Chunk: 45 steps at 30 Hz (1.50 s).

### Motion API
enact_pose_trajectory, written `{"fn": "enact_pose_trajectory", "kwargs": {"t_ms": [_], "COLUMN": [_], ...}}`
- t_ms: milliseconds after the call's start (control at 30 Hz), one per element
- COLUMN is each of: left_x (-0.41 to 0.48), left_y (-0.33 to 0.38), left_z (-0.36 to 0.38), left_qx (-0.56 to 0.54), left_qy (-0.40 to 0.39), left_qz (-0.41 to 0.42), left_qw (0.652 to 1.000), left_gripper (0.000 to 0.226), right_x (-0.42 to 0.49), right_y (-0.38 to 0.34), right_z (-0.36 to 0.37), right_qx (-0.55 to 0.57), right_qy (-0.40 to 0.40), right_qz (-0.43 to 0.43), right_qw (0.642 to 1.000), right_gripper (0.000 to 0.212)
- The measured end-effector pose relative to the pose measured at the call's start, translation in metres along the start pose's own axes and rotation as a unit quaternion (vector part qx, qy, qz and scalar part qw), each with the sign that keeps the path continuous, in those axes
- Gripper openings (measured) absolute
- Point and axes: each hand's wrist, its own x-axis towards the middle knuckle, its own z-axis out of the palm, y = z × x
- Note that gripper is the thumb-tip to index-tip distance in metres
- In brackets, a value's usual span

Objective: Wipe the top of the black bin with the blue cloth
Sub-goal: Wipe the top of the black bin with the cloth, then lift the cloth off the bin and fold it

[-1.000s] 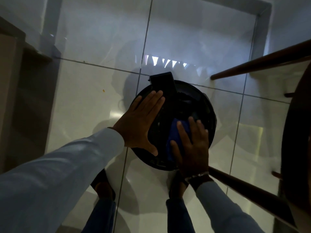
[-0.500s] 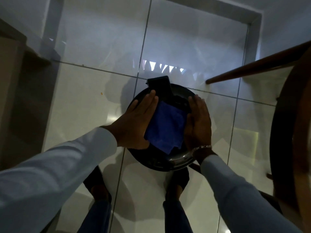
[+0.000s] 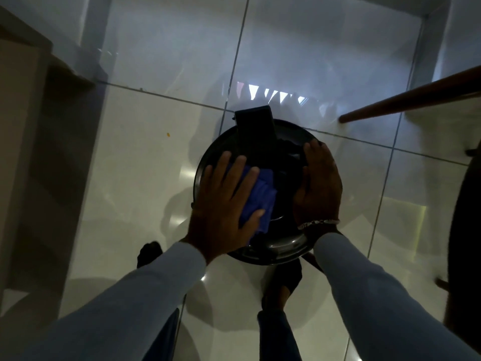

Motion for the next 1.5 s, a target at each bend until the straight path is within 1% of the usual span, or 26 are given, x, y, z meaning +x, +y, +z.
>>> {"fn": "enact_pose_trajectory", "kwargs": {"t_ms": [67, 167, 200, 233, 267, 367, 500, 567, 600, 633, 700, 767, 800, 833, 867, 933, 967, 1000, 1067, 1100, 1133, 1200, 1233, 1300, 1400, 1500], "left_x": [-0.005, 0.026, 0.035, 0.037, 0.033, -0.005, -0.016, -0.008, -0.005, -0.004, -0.006, -0.012, -0.017, -0.022, -0.027, -0.035, -0.037, -0.037, -0.028, -0.022, -0.016, -0.007, -0.002, 0.005, 0.017, 0.030], "left_y": [-0.004, -0.002, 0.000, 0.003, 0.006, 0.020, 0.007, -0.013, -0.021, -0.025, -0.021, -0.005, 0.004, 0.014, 0.023, 0.037, 0.042, 0.045, 0.047, 0.046, 0.045, 0.049, 0.054, 0.071, 0.127, 0.214], "left_z": [-0.004, -0.009, -0.008, -0.007, -0.003, 0.012, 0.018, 0.009, 0.003, -0.003, -0.014, -0.023, -0.025, -0.026, -0.027, -0.026, -0.028, -0.030, -0.040, -0.046, -0.054, -0.077, -0.092, -0.128, -0.184, -0.220], "left_qx": [-0.027, -0.062, -0.060, -0.045, -0.021, 0.036, 0.074, 0.090, 0.098, 0.102, 0.071, -0.032, -0.096, -0.152, -0.186, -0.195, -0.201, -0.217, -0.269, -0.290, -0.305, -0.329, -0.343, -0.385, -0.468, -0.520], "left_qy": [0.017, 0.055, 0.062, 0.064, 0.064, 0.025, -0.032, -0.058, -0.063, -0.063, -0.062, -0.041, -0.024, 0.001, 0.028, 0.061, 0.071, 0.077, 0.061, 0.044, 0.026, -0.007, -0.017, -0.024, -0.014, 0.001], "left_qz": [-0.061, -0.167, -0.180, -0.168, -0.133, 0.042, 0.213, 0.266, 0.264, 0.239, 0.138, 0.010, -0.067, -0.143, -0.212, -0.301, -0.327, -0.351, -0.411, -0.429, -0.429, -0.394, -0.374, -0.338, -0.282, -0.235], "left_qw": [0.998, 0.982, 0.980, 0.983, 0.989, 0.998, 0.974, 0.958, 0.957, 0.964, 0.986, 0.999, 0.993, 0.978, 0.959, 0.931, 0.921, 0.908, 0.869, 0.854, 0.850, 0.858, 0.861, 0.859, 0.837, 0.821], "left_gripper": [0.069, 0.068, 0.066, 0.066, 0.066, 0.068, 0.071, 0.072, 0.072, 0.071, 0.069, 0.070, 0.070, 0.069, 0.065, 0.054, 0.049, 0.045, 0.039, 0.035, 0.031, 0.025, 0.024, 0.023, 0.019, 0.017], "right_x": [-0.001, 0.000, 0.000, 0.001, 0.001, 0.003, 0.003, 0.003, 0.003, 0.003, 0.003, 0.008, 0.010, 0.009, 0.004, -0.020, -0.034, -0.049, -0.066, -0.069, -0.068, -0.063, -0.061, -0.057, -0.053, -0.048], "right_y": [-0.001, 0.000, 0.000, -0.001, -0.003, -0.008, -0.001, 0.000, -0.002, -0.005, -0.010, -0.015, -0.017, -0.020, -0.025, -0.045, -0.059, -0.073, -0.088, -0.091, -0.096, -0.105, -0.111, -0.128, -0.152, -0.150], "right_z": [-0.001, 0.001, 0.001, 0.002, 0.002, 0.002, 0.003, 0.004, 0.003, 0.002, -0.002, -0.009, -0.014, -0.020, -0.025, -0.033, -0.033, -0.031, -0.019, -0.015, -0.016, -0.032, -0.047, -0.092, -0.177, -0.265], "right_qx": [-0.004, -0.015, -0.017, -0.020, -0.024, -0.040, -0.054, -0.042, -0.038, -0.037, -0.038, -0.060, -0.079, -0.089, -0.085, -0.009, 0.035, 0.059, 0.044, 0.047, 0.069, 0.120, 0.141, 0.183, 0.216, 0.175], "right_qy": [-0.003, -0.004, -0.002, 0.001, 0.001, -0.006, -0.003, -0.002, 0.000, 0.002, -0.010, -0.049, -0.072, -0.076, -0.062, -0.042, -0.069, -0.117, -0.191, -0.194, -0.184, -0.143, -0.111, -0.042, 0.074, 0.202], "right_qz": [-0.011, -0.013, -0.002, 0.008, 0.015, 0.019, 0.017, 0.016, 0.019, 0.026, 0.042, 0.048, 0.052, 0.051, 0.051, 0.088, 0.122, 0.151, 0.170, 0.185, 0.217, 0.268, 0.274, 0.258, 0.195, 0.161], "right_qw": [1.000, 1.000, 1.000, 1.000, 1.000, 0.999, 0.998, 0.999, 0.999, 0.999, 0.998, 0.996, 0.993, 0.992, 0.993, 0.995, 0.989, 0.980, 0.966, 0.962, 0.956, 0.945, 0.945, 0.948, 0.954, 0.950], "right_gripper": [0.041, 0.040, 0.040, 0.040, 0.042, 0.049, 0.046, 0.045, 0.044, 0.043, 0.042, 0.044, 0.045, 0.045, 0.044, 0.048, 0.056, 0.065, 0.077, 0.078, 0.077, 0.073, 0.073, 0.072, 0.067, 0.059]}}
